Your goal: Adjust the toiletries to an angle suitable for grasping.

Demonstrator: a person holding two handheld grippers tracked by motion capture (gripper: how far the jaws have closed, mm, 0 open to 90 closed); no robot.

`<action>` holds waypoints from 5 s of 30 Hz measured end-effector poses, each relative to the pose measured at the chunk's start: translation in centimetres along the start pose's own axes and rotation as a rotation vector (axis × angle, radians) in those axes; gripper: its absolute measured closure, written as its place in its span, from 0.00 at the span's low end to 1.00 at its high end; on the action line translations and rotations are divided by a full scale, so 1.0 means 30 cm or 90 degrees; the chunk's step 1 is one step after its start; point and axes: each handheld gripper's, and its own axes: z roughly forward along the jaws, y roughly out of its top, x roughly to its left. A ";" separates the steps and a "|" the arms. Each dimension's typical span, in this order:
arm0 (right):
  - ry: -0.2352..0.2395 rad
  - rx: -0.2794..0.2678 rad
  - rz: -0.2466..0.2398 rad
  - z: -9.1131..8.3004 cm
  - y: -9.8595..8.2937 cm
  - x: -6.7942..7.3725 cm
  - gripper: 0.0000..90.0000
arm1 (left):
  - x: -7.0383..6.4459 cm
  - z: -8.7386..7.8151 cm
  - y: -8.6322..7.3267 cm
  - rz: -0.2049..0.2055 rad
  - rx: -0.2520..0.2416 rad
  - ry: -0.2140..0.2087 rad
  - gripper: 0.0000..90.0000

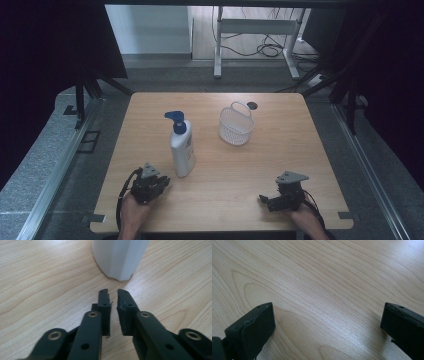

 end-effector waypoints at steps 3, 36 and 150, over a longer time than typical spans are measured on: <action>0.000 0.000 0.000 0.000 0.000 0.000 0.00 | 0.007 0.007 0.013 0.003 0.003 -0.003 0.97; 0.001 0.001 0.001 0.000 0.001 0.000 0.00 | 0.165 0.162 0.219 0.011 -0.022 -0.032 0.99; 0.002 0.002 0.000 0.001 0.001 0.000 0.00 | -0.293 0.138 0.143 0.164 0.020 -0.210 0.99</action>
